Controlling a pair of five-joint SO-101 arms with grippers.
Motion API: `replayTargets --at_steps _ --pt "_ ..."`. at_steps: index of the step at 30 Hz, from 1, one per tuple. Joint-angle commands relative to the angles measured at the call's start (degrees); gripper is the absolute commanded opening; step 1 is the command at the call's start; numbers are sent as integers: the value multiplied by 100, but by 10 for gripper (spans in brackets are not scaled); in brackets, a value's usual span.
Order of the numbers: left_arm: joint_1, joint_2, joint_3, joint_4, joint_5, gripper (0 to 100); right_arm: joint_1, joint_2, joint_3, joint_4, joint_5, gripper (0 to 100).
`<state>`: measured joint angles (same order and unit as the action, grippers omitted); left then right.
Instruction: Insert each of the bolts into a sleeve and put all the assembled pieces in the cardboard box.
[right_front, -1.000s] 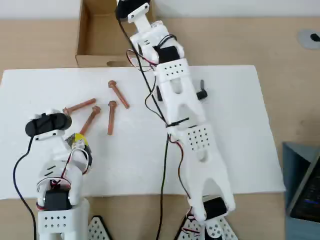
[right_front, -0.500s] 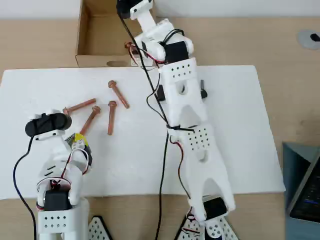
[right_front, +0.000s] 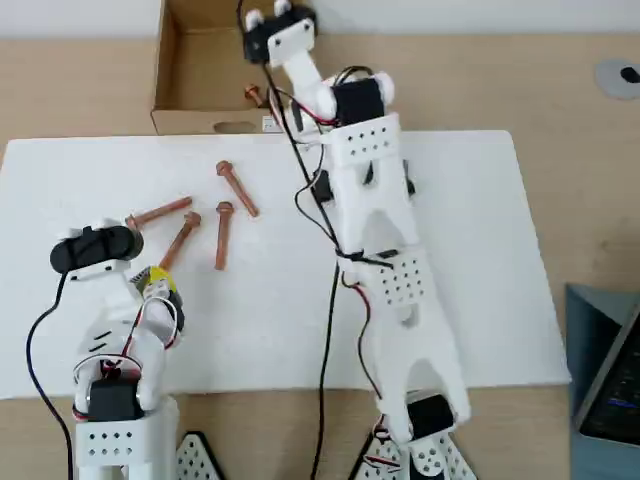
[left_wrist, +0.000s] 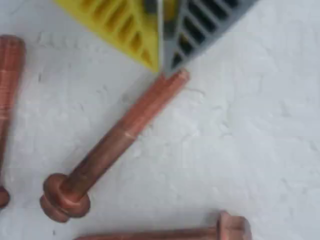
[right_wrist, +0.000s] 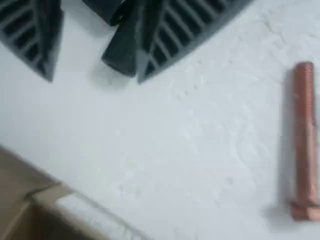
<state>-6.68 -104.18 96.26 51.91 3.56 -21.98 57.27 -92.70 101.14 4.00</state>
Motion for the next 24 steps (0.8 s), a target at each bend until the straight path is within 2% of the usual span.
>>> replayTargets --at_steps 1,10,16,24 --pt "-62 -31 70 -18 9 5 92 -743 338 132 -141 131" --pt "-70 -31 70 -79 9 5 110 -2325 3134 114 -695 131" --pt "-70 -31 70 -79 9 5 136 -2404 3635 88 -914 133" --pt "-70 -31 70 -79 9 5 136 -1675 3688 79 -914 133"
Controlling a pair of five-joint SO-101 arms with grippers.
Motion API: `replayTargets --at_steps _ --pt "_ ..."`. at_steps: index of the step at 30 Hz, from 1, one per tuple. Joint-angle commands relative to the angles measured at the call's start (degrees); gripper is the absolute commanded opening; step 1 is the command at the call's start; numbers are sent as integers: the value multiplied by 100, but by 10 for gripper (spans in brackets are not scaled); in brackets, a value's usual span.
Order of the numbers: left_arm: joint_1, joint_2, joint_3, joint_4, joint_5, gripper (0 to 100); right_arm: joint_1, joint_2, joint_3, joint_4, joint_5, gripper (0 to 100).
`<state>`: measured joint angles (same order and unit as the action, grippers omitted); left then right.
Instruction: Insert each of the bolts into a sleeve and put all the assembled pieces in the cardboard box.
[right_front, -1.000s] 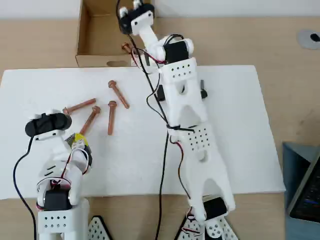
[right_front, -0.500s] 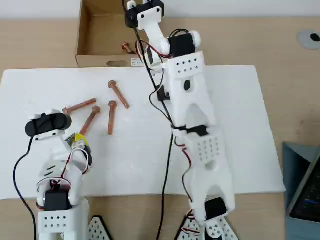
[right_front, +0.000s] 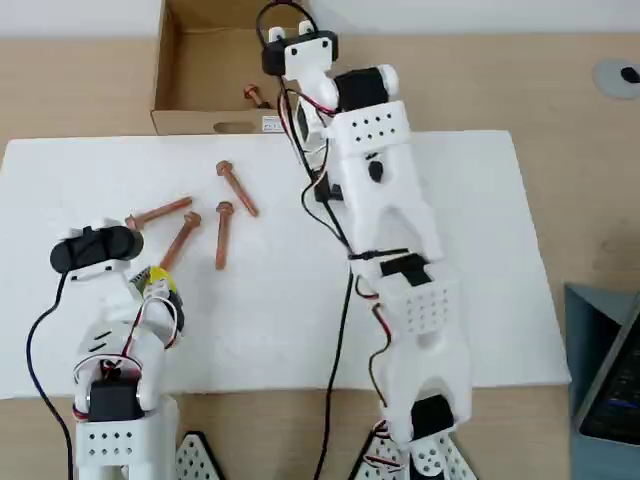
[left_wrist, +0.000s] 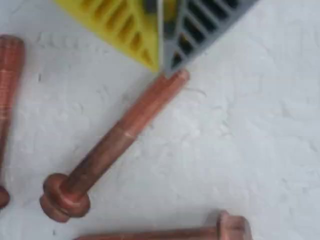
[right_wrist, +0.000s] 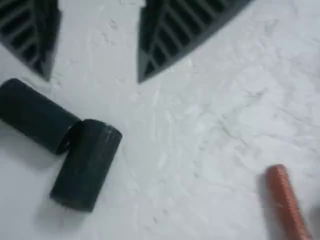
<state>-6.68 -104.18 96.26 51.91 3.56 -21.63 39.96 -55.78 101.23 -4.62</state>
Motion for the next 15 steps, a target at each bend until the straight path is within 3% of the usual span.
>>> replayTargets --at_steps 1,15 --pt "-70 -31 70 -79 9 5 101 145 -4 26 -53 133" --pt "-70 -31 70 -79 9 5 84 1015 -4 -563 -18 133"
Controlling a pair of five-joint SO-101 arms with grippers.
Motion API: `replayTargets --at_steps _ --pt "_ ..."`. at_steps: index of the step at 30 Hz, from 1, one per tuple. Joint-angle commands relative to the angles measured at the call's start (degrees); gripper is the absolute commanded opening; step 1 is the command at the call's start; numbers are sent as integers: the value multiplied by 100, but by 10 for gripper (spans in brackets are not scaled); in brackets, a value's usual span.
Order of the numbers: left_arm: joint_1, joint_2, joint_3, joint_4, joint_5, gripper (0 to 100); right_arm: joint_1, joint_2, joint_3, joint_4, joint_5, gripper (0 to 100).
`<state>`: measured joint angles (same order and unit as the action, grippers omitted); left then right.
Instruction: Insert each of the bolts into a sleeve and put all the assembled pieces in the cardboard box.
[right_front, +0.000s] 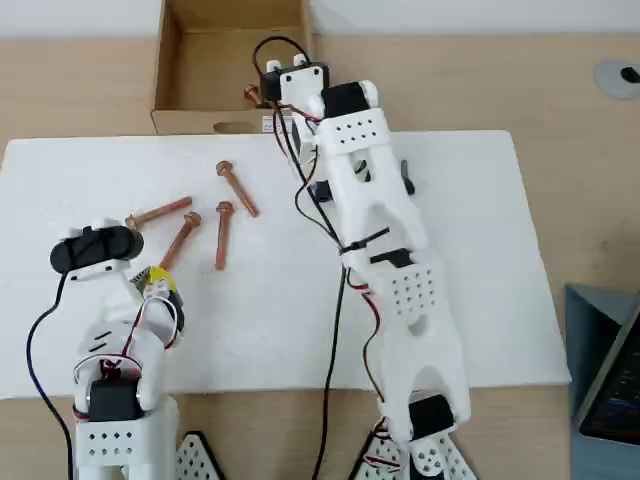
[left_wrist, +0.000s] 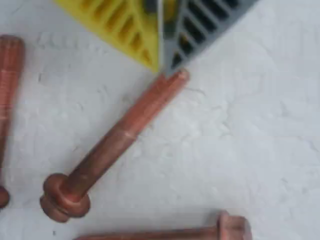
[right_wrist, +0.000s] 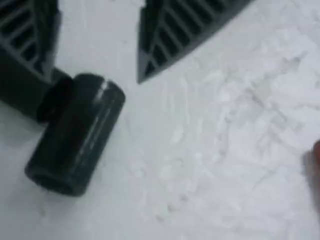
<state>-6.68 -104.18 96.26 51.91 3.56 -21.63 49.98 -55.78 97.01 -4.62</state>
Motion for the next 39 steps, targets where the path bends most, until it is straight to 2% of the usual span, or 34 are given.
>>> replayTargets --at_steps 1,18,23,26,39 --pt "-70 -31 70 -79 9 5 84 57 -4 -193 -9 133" --pt "-70 -31 70 -79 9 5 92 734 -4 -396 -9 129" --pt "-70 -31 70 -79 9 5 84 752 -4 -396 -9 5" --pt "-70 -31 70 -79 9 5 92 734 -57 -387 -9 9" --pt "-44 -31 70 -79 -18 5 -40 725 -2571 536 -9 9"
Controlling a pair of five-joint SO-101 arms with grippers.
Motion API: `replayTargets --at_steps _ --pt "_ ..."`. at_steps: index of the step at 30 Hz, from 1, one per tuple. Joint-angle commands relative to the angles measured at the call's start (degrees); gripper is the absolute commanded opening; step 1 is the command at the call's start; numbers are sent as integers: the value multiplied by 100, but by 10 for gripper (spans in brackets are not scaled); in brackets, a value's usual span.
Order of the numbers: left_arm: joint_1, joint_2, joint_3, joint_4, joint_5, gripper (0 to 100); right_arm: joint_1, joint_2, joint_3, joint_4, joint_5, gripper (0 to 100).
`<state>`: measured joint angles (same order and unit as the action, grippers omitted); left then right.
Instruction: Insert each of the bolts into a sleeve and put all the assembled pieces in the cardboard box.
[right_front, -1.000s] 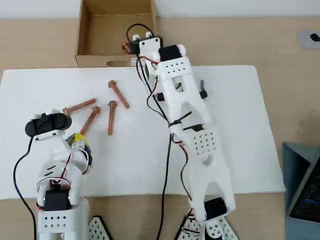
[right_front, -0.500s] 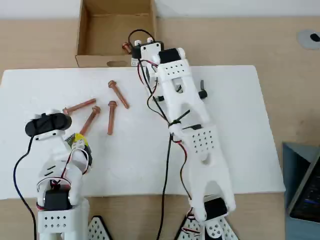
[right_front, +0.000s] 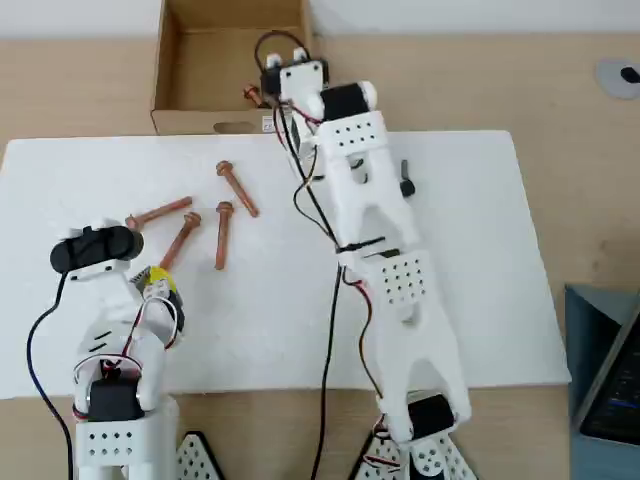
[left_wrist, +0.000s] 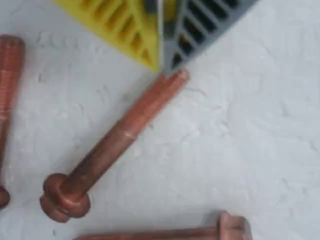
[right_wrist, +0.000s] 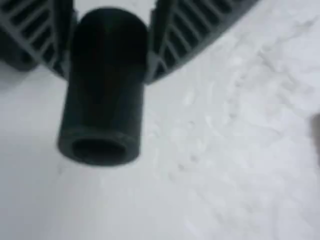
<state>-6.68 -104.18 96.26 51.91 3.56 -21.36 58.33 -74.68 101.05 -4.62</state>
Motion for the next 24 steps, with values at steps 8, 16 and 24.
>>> replayTargets --at_steps 8,16,24 --pt "-26 -31 70 -79 -18 5 -66 -110 -1525 149 -18 9" --pt "-26 -31 70 -53 -18 5 -66 -1279 -1305 149 -18 9" --pt "-26 -31 70 -53 -18 5 382 -3363 409 149 -35 9"
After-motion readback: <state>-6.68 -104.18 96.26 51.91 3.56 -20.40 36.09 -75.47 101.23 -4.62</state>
